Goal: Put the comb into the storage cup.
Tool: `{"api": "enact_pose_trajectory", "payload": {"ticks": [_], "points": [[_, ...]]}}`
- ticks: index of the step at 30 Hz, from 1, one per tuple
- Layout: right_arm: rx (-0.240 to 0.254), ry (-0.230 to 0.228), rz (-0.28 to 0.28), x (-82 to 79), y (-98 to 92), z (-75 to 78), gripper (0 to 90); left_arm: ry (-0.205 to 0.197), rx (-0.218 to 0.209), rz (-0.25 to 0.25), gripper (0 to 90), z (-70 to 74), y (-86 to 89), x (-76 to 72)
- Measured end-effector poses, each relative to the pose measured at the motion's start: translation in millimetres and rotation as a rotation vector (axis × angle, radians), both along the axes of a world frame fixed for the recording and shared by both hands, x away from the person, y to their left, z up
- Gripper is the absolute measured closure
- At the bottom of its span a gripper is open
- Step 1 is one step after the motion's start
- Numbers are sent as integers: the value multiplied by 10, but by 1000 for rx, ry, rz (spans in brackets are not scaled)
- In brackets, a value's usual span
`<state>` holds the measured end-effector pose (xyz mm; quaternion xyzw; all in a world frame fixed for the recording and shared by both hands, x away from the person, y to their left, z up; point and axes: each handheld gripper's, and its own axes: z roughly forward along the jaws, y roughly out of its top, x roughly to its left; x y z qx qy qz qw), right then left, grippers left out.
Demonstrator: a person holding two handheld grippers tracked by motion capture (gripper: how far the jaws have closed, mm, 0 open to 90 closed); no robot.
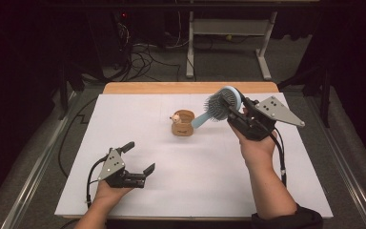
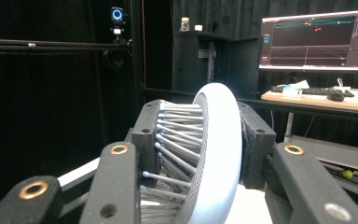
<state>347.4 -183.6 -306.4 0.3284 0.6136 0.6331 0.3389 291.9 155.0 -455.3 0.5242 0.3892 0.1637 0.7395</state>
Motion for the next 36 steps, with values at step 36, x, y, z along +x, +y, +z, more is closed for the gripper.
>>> {"api": "enact_pose_trajectory", "payload": {"ticks": [36], "points": [[-30,28,-13,463,345,-34,601,1,-16,-10,3,5,13,-2]]}}
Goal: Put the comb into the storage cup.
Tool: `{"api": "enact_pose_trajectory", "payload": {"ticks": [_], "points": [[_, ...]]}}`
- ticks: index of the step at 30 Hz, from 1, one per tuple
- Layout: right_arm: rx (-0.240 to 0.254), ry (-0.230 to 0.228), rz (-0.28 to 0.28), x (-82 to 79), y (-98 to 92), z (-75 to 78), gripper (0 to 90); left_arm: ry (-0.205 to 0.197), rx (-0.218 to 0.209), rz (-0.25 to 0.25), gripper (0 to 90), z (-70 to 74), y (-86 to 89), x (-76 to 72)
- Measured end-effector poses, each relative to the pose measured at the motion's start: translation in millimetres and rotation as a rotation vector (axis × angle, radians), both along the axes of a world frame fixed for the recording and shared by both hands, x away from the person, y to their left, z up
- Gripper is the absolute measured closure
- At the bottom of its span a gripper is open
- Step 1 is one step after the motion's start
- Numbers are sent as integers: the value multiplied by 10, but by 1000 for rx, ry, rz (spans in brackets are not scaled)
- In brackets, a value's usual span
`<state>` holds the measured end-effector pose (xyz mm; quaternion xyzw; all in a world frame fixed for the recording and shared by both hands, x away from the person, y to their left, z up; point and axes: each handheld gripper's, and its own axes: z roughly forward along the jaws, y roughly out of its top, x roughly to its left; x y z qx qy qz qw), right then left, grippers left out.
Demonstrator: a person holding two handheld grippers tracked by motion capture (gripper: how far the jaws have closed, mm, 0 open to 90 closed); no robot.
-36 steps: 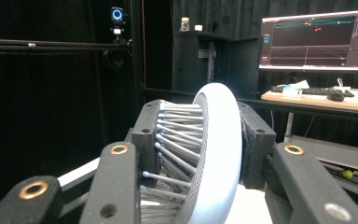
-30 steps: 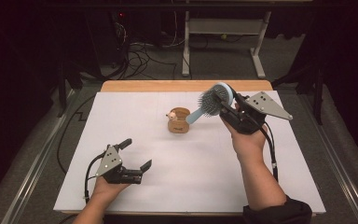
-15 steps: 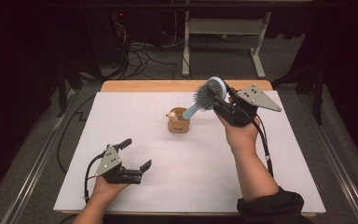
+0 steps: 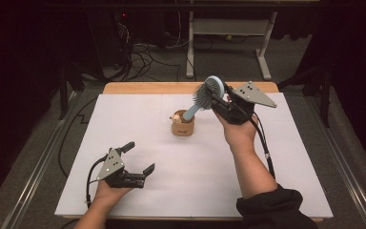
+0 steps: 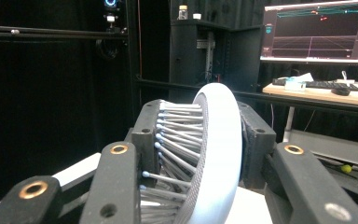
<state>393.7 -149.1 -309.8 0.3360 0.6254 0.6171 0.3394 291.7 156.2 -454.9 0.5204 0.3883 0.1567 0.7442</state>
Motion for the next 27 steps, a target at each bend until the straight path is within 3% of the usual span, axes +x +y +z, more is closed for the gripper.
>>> {"api": "enact_pose_trajectory", "payload": {"ticks": [15,27], "points": [[-21,20,-9,155,118,-32,602,3,-8,6,3,-2,14,9],[-23,32,-5,174,178,-89,601,3,-3,4,3,-4,13,7]]}}
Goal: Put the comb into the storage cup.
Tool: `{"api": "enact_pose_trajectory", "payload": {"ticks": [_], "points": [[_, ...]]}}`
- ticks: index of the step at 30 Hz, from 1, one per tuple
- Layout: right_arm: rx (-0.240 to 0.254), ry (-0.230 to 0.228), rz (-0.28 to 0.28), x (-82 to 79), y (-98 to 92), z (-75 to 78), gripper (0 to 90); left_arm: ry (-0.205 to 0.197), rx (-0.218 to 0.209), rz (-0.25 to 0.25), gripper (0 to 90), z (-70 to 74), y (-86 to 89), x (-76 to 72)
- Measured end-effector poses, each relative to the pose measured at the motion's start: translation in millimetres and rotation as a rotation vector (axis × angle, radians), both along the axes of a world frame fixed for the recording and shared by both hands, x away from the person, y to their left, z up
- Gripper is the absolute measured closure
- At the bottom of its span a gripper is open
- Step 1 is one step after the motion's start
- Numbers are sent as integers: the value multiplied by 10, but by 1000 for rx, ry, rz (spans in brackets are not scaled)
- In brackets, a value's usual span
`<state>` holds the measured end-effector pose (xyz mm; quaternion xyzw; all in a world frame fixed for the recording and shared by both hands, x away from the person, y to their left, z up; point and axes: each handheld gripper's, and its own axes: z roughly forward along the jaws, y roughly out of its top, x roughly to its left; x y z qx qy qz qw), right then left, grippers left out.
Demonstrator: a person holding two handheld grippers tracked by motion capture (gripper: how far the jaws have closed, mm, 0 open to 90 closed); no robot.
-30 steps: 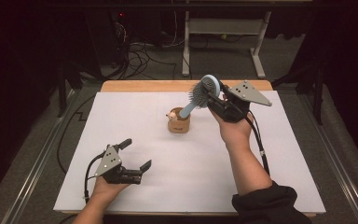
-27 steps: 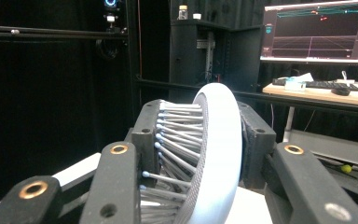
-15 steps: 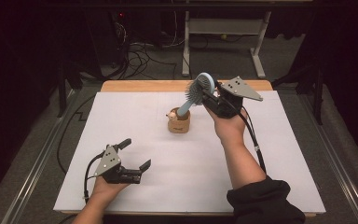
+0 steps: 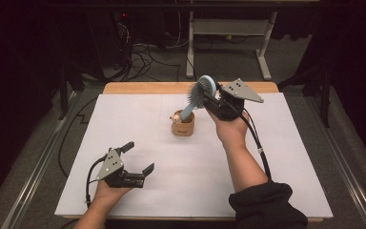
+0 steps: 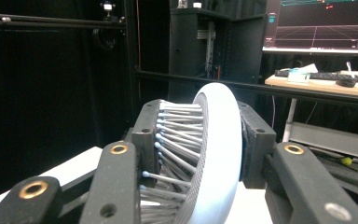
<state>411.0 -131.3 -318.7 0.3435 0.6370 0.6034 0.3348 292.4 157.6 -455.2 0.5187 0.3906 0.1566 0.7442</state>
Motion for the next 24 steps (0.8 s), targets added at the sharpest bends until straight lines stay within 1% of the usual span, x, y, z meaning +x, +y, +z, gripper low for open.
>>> {"api": "enact_pose_trajectory", "payload": {"ticks": [5,8,12,14,18,24], "points": [[-5,9,3,12,32,-46,601,0,5,0,3,-1,1,-2],[-14,13,1,26,46,-80,601,1,-3,1,3,5,-4,-5],[-11,27,3,43,51,-119,601,-1,-1,-2,3,9,-6,-10],[-15,25,1,54,54,-138,601,-1,-7,-1,3,11,-7,-8],[-12,38,1,74,58,-174,601,0,-9,-1,3,12,-4,-8],[-10,48,0,96,79,-232,601,-3,-5,-3,3,13,-3,-13]]}}
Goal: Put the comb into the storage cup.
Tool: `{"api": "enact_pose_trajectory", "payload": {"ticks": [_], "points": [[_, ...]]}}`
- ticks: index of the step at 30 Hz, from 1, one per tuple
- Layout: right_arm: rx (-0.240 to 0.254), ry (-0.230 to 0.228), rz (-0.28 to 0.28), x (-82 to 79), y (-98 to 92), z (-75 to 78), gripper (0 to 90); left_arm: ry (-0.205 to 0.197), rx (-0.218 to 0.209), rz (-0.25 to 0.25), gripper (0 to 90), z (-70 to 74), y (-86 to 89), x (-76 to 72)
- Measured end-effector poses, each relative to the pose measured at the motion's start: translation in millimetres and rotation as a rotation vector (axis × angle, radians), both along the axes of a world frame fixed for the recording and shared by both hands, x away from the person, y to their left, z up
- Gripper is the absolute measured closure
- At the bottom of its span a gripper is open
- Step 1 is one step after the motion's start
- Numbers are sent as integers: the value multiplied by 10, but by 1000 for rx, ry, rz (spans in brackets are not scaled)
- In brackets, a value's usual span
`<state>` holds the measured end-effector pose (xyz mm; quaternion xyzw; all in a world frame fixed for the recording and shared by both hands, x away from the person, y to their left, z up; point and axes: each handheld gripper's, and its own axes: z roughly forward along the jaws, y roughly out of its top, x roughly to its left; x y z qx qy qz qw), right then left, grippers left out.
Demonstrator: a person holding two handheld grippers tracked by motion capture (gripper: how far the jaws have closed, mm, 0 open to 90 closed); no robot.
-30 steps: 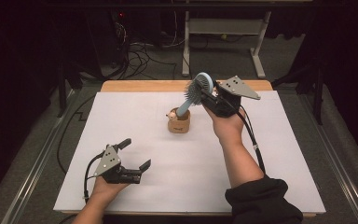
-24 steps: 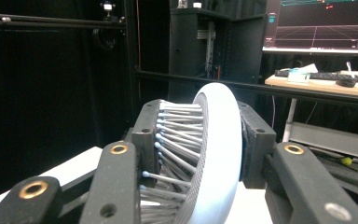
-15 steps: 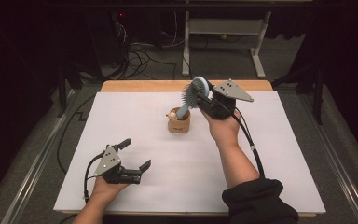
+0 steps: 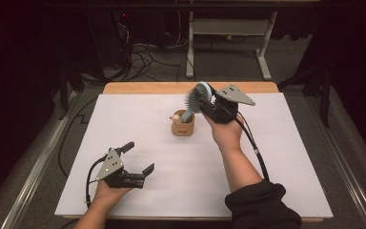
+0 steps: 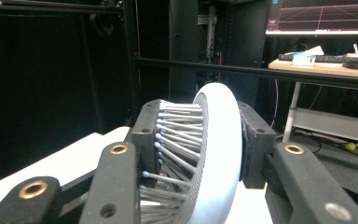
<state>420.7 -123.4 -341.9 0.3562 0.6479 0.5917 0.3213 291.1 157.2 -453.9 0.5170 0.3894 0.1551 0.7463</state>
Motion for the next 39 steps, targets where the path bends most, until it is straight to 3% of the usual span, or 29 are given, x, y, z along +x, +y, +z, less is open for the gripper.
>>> {"api": "enact_pose_trajectory", "payload": {"ticks": [27,39], "points": [[3,45,6,105,115,-164,598,5,-4,0,3,-5,-4,-3],[18,70,-6,133,61,-168,568,7,1,-4,3,-14,-13,-6]]}}
